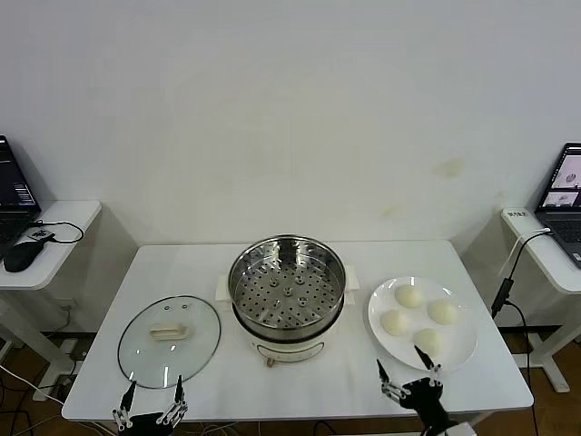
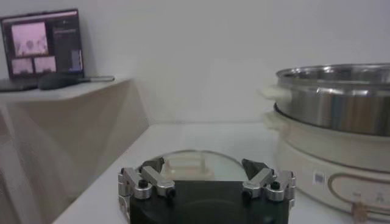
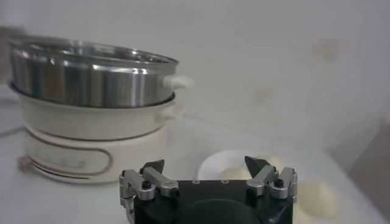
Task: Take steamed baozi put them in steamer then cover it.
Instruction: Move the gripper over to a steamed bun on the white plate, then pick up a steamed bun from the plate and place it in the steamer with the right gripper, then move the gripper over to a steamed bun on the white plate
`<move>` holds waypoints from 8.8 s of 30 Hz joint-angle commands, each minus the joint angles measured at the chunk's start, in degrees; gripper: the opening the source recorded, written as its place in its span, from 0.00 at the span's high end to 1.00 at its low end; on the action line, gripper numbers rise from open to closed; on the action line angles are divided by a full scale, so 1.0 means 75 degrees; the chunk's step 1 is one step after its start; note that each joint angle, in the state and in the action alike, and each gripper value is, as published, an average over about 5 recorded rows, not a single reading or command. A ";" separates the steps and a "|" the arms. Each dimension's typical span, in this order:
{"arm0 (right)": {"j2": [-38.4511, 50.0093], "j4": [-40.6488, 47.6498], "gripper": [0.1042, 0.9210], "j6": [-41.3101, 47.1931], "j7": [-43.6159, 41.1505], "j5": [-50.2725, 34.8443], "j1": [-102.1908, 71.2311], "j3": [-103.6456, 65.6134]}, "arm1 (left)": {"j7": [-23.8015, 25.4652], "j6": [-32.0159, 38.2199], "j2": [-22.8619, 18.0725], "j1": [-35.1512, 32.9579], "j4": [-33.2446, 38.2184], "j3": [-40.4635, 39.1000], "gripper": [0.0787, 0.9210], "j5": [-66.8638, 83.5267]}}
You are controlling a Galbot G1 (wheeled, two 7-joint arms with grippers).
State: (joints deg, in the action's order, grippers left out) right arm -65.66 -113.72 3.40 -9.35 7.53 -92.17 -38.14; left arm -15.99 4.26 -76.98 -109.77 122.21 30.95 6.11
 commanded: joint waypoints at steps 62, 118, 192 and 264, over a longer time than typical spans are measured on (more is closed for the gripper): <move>0.1844 0.8225 0.13 -0.0628 -0.6240 0.2245 1.1552 0.9753 | 0.0102 -0.0472 0.0094 0.0401 0.0116 0.0375 0.12 -0.0448; 0.0414 0.4891 0.37 -0.0230 -0.6208 -0.2939 1.7636 1.4488 | 0.0103 -0.0534 0.0360 0.0528 0.0561 0.0519 0.12 -0.0010; 0.4633 0.2107 0.12 0.2247 -0.6442 -0.2868 1.7694 1.5273 | 0.0200 -0.0647 0.0545 0.0538 0.0957 0.0667 0.12 0.0088; 0.3290 0.5191 0.42 0.1276 -0.6758 0.0256 1.2332 1.1512 | 0.0248 -0.0757 0.0575 0.0774 0.0504 0.0857 0.12 0.0103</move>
State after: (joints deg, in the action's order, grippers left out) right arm -41.56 -74.25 13.19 -59.55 9.41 -0.63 48.68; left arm -14.13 -1.40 -72.63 -103.95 125.97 37.38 6.92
